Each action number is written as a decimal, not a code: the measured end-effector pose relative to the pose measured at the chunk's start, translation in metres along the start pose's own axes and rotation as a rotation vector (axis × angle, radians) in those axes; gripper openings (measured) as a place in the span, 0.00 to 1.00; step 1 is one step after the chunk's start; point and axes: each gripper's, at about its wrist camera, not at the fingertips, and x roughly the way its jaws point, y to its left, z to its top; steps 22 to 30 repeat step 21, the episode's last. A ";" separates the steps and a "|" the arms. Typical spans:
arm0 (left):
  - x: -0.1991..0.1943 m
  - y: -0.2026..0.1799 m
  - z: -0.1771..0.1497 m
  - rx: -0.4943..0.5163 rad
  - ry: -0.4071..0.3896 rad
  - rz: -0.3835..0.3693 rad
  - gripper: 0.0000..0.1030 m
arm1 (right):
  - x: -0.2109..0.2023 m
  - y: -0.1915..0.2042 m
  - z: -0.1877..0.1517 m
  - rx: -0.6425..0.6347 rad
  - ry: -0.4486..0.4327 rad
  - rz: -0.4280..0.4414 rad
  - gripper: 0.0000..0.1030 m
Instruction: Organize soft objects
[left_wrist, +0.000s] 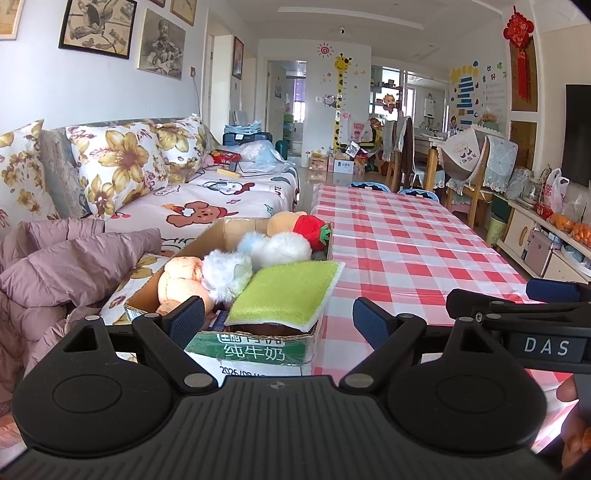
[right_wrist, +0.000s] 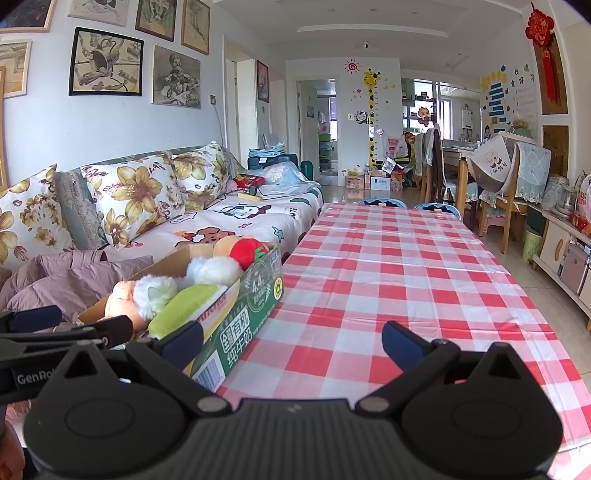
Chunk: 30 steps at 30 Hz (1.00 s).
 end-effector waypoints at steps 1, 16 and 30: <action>0.000 0.000 0.000 0.000 0.001 0.000 1.00 | 0.000 0.000 0.000 0.000 0.000 0.000 0.99; 0.009 -0.011 -0.001 0.015 0.012 -0.002 1.00 | 0.012 -0.014 -0.006 0.020 0.009 0.000 0.99; 0.017 -0.032 0.006 0.034 0.007 -0.002 1.00 | 0.017 -0.038 -0.005 0.052 -0.016 0.000 0.99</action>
